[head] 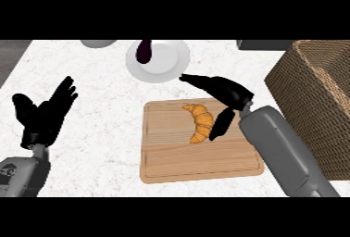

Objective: Pick the croissant from the cutting board and place it in the basket

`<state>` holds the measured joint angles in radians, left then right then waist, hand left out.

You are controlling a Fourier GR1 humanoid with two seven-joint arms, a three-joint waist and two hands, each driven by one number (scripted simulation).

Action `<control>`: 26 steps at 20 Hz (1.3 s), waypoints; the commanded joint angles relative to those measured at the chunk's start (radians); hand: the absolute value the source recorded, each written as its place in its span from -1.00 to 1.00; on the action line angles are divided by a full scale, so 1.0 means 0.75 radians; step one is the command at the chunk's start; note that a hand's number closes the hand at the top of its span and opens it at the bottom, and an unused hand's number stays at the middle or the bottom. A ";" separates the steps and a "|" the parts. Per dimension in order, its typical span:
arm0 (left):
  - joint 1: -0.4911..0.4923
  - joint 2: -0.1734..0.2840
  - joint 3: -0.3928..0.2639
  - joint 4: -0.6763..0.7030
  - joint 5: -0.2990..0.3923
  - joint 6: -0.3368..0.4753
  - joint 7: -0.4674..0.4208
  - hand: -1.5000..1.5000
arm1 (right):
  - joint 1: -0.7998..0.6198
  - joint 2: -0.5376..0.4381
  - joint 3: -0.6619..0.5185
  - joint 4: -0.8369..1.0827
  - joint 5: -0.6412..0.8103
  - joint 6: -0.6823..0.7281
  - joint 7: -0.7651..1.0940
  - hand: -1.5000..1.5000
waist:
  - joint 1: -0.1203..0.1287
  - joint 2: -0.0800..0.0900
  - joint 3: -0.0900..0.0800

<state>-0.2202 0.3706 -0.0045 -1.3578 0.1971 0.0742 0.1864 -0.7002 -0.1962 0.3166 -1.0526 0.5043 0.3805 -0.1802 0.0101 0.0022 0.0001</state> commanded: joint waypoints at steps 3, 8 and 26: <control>-0.029 0.008 0.026 -0.042 -0.018 -0.023 0.079 0.00 | -0.121 0.050 -0.002 0.254 0.131 0.000 -0.050 -1.00 | 0.003 0.001 0.000; 0.009 -0.005 0.091 0.056 -0.031 -0.095 -0.050 0.00 | -0.051 0.070 -0.008 0.295 0.228 -0.060 -0.152 -1.00 | -0.006 0.000 0.000; -0.026 -0.067 0.147 -0.048 -0.076 -0.128 0.084 0.00 | 0.065 0.053 -0.079 0.158 0.325 0.083 -0.284 -1.00 | -0.011 -0.003 0.000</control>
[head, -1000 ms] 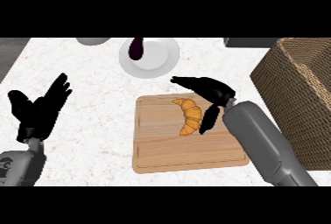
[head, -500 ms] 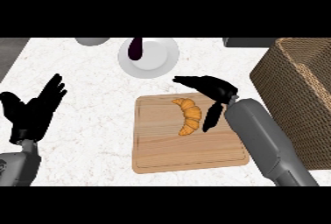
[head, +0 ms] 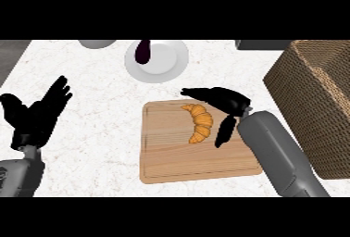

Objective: Pick the croissant from the cutting board and place it in the basket

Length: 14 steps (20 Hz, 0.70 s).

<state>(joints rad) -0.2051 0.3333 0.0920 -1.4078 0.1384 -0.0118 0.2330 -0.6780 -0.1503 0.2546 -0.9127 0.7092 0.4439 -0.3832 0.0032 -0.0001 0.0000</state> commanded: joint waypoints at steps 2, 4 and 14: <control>0.069 -0.044 -0.011 -0.085 -0.041 0.030 0.023 0.00 | -0.042 0.032 -0.023 0.157 0.105 -0.143 -0.063 -1.00 | 0.012 0.003 0.000; 0.017 -0.020 0.028 0.007 -0.015 -0.031 -0.016 0.00 | 0.096 0.066 0.034 0.026 0.148 -0.164 0.017 -1.00 | 0.000 0.000 0.000; -0.040 -0.089 0.023 0.062 -0.090 0.022 -0.025 0.00 | 0.019 0.110 0.097 0.109 0.320 -0.186 -0.026 1.00 | 0.001 0.001 0.000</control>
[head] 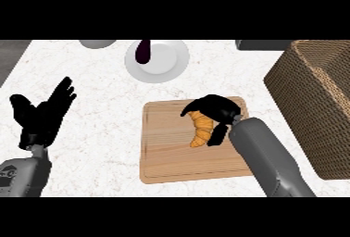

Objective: Pick the croissant from the cutting board and place it in the basket

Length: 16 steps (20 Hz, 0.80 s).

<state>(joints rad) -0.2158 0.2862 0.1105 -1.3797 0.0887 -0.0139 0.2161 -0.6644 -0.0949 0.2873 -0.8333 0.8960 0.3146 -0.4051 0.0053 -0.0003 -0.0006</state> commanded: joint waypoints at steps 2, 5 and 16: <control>-0.054 0.005 0.021 -0.013 -0.013 0.012 0.061 0.00 | -0.030 0.016 0.017 0.134 0.108 -0.115 -0.093 1.00 | 0.004 0.003 0.001; 0.053 -0.010 0.011 -0.043 -0.017 -0.041 -0.019 0.00 | -0.063 0.037 -0.008 0.153 0.129 -0.081 -0.079 1.00 | 0.006 0.002 0.001; -0.002 -0.004 0.055 -0.012 -0.013 -0.009 0.017 0.00 | -0.051 0.111 -0.433 0.153 0.037 -0.368 0.725 1.00 | -0.052 0.004 -0.003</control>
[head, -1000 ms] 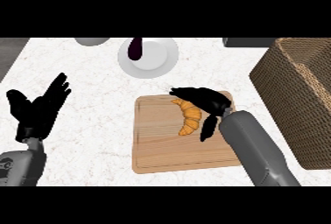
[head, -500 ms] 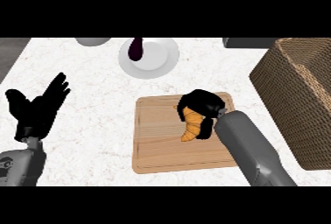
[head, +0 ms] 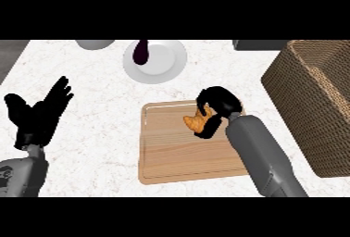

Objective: Pick the croissant from the cutting board and place it in the basket

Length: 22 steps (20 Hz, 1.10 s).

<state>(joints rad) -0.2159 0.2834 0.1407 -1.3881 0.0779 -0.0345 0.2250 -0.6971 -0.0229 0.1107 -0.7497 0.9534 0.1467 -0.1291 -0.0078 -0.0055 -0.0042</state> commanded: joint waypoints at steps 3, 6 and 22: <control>0.013 0.013 0.012 -0.013 0.003 -0.002 -0.003 0.00 | -0.039 0.030 -0.330 0.042 -0.063 -0.313 0.651 1.00 | -0.007 0.012 0.000; -0.004 0.001 -0.020 -0.015 0.011 -0.037 0.000 0.00 | -0.142 0.030 -0.402 0.029 -0.111 -0.516 0.911 1.00 | 0.076 0.023 0.003; -0.041 -0.025 -0.039 0.038 -0.004 -0.039 -0.026 0.00 | -0.815 0.030 -0.242 0.317 0.479 -1.344 1.816 1.00 | 0.118 0.027 -0.003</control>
<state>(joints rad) -0.2683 0.2612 0.0942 -1.3756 0.0702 -0.0621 0.2332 -1.2068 -0.0036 -0.0809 -0.5963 1.1816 -0.7679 1.0081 0.0919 0.0134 -0.0053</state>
